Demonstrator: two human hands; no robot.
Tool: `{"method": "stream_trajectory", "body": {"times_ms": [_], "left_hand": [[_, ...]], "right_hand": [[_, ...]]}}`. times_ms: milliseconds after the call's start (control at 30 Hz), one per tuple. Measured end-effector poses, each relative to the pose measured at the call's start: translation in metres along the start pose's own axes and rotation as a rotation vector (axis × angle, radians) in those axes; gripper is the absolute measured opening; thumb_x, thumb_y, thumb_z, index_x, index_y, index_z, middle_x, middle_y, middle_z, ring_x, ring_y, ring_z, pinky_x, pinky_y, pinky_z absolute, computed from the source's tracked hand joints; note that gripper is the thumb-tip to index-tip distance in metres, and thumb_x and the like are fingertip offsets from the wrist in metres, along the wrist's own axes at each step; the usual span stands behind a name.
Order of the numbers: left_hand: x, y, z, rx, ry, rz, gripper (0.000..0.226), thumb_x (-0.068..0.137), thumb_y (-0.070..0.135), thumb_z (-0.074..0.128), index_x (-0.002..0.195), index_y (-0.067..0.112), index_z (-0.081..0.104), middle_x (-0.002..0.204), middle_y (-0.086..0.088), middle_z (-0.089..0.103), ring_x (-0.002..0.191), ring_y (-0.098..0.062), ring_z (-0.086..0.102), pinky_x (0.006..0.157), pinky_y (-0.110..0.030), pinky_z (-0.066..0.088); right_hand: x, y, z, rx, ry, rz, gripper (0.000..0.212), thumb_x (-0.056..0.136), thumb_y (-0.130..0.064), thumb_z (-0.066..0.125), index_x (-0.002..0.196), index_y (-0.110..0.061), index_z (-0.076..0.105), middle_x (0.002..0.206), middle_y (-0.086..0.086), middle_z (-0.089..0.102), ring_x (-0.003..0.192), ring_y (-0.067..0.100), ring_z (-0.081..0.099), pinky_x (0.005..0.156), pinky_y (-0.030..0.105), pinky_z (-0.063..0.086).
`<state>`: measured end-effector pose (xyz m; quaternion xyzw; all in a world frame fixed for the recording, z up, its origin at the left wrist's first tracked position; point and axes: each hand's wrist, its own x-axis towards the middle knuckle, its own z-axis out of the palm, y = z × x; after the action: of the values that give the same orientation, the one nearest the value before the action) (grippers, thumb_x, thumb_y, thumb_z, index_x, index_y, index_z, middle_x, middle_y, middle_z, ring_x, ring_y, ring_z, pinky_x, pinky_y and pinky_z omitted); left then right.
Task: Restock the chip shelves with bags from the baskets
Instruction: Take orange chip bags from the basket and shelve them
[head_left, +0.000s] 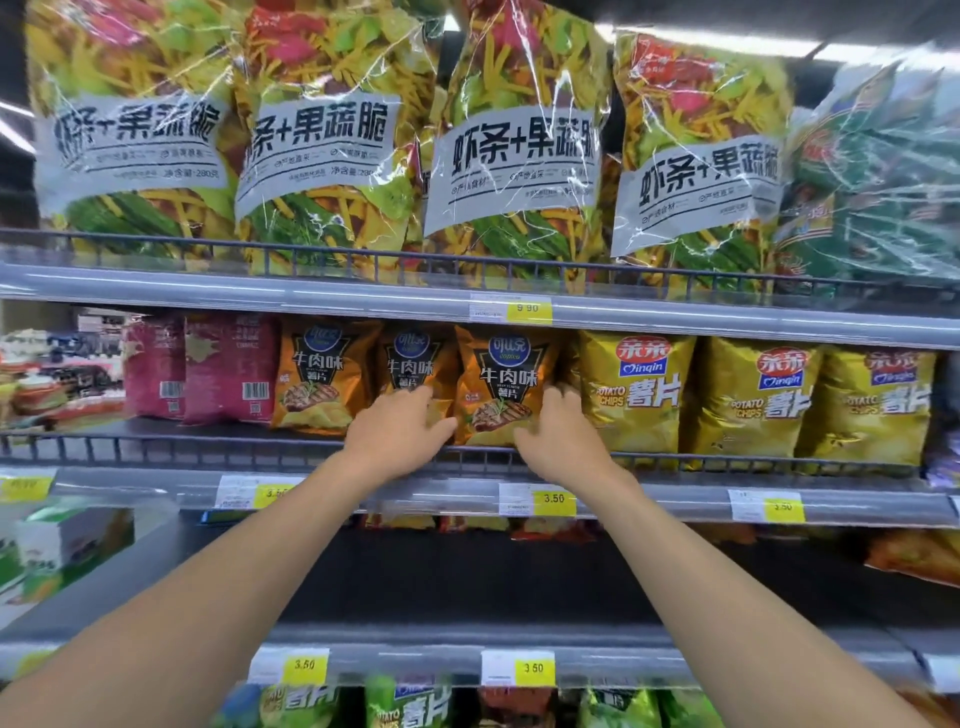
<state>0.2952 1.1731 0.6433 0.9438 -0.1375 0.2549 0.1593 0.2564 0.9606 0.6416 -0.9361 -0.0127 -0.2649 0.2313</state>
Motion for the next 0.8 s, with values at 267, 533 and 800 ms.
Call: {"method": "stream_trajectory", "body": {"times_ms": [267, 533, 800], "left_hand": [[-0.082, -0.009, 0.027, 0.114, 0.291, 0.337, 0.068, 0.100, 0.054, 0.055, 0.160, 0.026, 0.036, 0.171, -0.006, 0.024, 0.158, -0.029, 0.020, 0.124, -0.053, 0.031], [-0.167, 0.041, 0.108, 0.059, 0.201, 0.494, 0.070, 0.099, 0.056, 0.057, 0.159, 0.025, 0.039, 0.170, -0.010, 0.027, 0.158, -0.034, 0.020, 0.124, -0.057, 0.028], [-0.257, 0.150, 0.209, -0.051, -0.042, 0.658, 0.075, 0.091, 0.057, 0.070, 0.155, 0.024, 0.048, 0.167, -0.011, 0.035, 0.155, -0.035, 0.030, 0.119, -0.062, 0.034]], "right_hand": [[-0.094, 0.021, 0.007, -0.289, 0.236, -0.061, 0.069, 0.092, -0.046, 0.061, 0.152, -0.019, 0.041, 0.164, 0.007, 0.030, 0.150, 0.027, 0.029, 0.117, 0.048, 0.037], [-0.222, 0.112, -0.004, -0.537, 0.118, 0.167, 0.076, 0.093, -0.055, 0.058, 0.157, -0.023, 0.032, 0.168, 0.006, 0.021, 0.154, 0.027, 0.021, 0.124, 0.052, 0.019], [-0.367, 0.224, -0.053, -0.625, 0.026, 0.412, 0.080, 0.093, -0.061, 0.054, 0.159, -0.027, 0.026, 0.170, 0.004, 0.016, 0.156, 0.027, 0.017, 0.125, 0.053, 0.019]]}}
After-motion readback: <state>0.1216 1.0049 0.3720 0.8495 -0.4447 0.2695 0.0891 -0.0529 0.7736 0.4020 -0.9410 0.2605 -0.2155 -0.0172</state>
